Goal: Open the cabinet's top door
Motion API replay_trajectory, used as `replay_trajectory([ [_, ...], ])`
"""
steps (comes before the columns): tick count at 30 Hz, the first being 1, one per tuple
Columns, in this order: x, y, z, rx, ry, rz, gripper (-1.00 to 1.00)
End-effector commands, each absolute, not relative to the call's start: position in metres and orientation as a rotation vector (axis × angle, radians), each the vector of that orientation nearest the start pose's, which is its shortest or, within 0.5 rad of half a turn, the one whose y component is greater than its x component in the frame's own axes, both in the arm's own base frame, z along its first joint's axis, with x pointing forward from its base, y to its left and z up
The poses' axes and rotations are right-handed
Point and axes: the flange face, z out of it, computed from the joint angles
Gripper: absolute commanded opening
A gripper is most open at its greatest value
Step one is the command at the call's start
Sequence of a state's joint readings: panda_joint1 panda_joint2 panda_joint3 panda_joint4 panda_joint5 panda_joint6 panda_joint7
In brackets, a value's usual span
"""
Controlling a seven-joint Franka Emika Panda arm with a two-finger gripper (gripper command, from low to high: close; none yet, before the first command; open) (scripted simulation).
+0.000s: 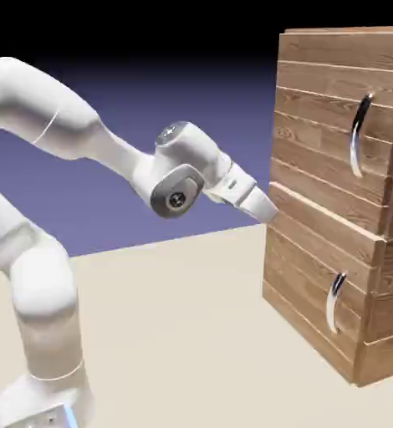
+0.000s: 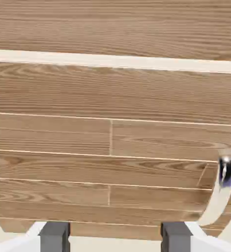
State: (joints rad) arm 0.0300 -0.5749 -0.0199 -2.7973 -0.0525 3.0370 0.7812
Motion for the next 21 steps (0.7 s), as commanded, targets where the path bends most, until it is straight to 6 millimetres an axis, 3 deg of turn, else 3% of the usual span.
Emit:
replay_trajectory([
  [1,0.392,0.010,0.473,-2.464,0.924,-1.077,0.00],
  [11,0.395,0.027,0.533,-2.357,0.833,-1.234,0.00],
  [21,0.391,0.029,0.578,-2.232,0.767,-1.377,0.00],
])
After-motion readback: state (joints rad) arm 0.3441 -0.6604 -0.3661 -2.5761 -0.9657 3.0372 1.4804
